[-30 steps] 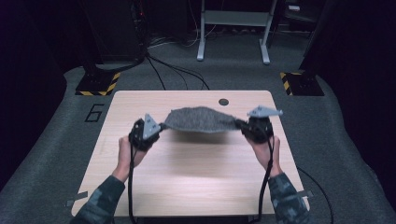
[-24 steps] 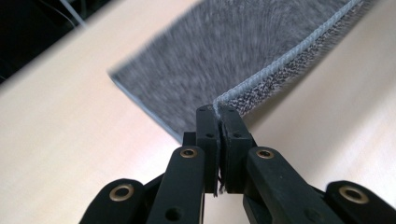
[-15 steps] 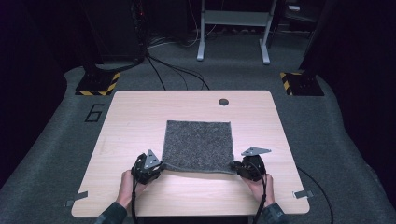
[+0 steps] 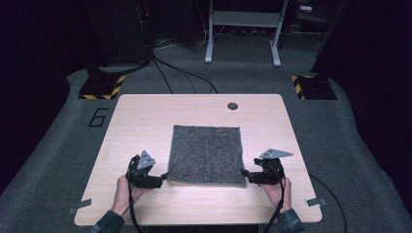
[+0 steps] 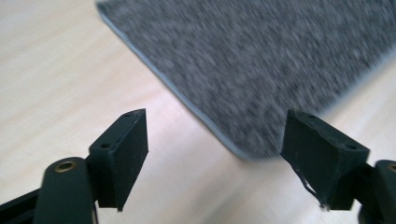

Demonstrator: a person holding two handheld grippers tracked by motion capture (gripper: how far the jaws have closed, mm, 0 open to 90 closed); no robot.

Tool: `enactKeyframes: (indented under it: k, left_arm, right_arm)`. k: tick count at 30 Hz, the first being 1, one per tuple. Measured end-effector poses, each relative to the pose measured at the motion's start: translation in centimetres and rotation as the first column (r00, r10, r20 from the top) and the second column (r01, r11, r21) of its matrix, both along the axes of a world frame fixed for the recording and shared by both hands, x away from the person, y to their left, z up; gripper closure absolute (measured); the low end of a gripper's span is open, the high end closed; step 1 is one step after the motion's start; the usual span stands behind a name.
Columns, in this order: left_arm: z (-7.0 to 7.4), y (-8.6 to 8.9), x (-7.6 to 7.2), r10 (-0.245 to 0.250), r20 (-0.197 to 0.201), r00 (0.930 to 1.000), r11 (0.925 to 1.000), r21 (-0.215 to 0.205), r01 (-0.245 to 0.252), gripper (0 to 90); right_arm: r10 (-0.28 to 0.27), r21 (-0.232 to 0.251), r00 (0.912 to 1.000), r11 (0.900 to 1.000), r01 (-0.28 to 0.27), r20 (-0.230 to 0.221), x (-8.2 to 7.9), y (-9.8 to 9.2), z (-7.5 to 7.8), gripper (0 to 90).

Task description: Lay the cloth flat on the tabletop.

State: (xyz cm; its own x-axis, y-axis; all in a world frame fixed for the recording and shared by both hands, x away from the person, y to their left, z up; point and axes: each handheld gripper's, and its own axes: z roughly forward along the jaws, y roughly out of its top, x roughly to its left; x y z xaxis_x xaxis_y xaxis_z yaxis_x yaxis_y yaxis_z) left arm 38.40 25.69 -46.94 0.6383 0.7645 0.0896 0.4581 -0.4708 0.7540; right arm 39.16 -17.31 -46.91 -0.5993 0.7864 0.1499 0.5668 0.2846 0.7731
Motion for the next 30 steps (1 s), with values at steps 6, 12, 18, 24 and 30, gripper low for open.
enactKeyframes:
  k: [6, 12, 18, 24, 30]
  left_arm:
    - [1.0, -1.1, 4.1, 0.012, -0.027, 0.9996, 0.9999, -0.003, -0.012, 16.7]
    - [-1.6, -3.3, 7.5, 0.027, -0.071, 0.9971, 0.9950, 0.098, -0.020, 15.9]
    - [-3.9, -4.0, 8.7, 0.056, -0.098, 0.9936, 0.9887, 0.144, -0.041, 16.6]
    - [-4.3, -3.9, 8.5, 0.068, -0.096, 0.9931, 0.9898, 0.132, -0.055, 16.7]
    - [-4.4, -4.4, 8.2, 0.060, -0.105, 0.9927, 0.9912, 0.124, -0.047, 16.8]
  right_arm:
    - [0.009, -0.057, 0.9999, 0.998, -0.009, 0.008, 2.5, 2.7, 0.2, 15.1]
    - [0.050, -0.145, 0.9973, 0.988, -0.057, -0.054, 4.3, 6.1, -2.0, 13.3]
    - [0.065, -0.185, 0.9957, 0.980, -0.076, -0.066, 5.7, 6.9, -3.7, 8.4]
    - [0.070, -0.220, 0.9925, 0.971, -0.090, -0.100, 6.4, 6.7, -4.7, 8.7]
    - [0.068, -0.238, 0.9951, 0.968, -0.083, -0.072, 6.9, 6.3, -4.9, 9.4]
